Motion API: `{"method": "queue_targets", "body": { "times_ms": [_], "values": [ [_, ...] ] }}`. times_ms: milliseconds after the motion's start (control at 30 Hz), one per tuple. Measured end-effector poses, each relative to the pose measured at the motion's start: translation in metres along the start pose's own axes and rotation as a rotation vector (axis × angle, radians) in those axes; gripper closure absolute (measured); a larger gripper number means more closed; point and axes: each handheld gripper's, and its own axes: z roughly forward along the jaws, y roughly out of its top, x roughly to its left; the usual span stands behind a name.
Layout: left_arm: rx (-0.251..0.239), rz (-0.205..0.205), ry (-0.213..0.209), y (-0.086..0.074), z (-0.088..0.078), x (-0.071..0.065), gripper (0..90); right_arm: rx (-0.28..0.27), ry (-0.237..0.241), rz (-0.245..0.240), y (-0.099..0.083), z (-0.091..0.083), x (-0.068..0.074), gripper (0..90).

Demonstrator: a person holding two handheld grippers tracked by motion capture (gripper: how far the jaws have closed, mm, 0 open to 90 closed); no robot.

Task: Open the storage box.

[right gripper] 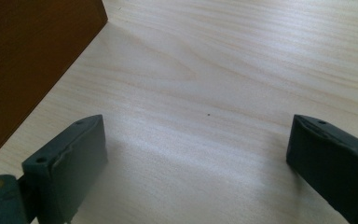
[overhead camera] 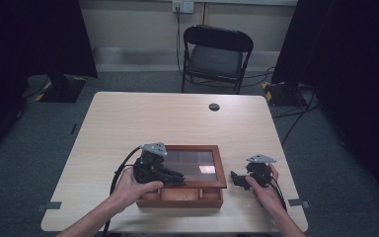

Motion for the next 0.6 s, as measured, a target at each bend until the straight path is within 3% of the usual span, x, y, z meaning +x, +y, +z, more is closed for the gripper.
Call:
{"method": "queue_targets", "body": {
  "times_ms": [600],
  "values": [
    [-0.032,0.014,0.02,0.012,-0.01,0.0,80.9,0.0,0.0,-0.001,0.0,0.0,0.0,3.9]
  ]
}}
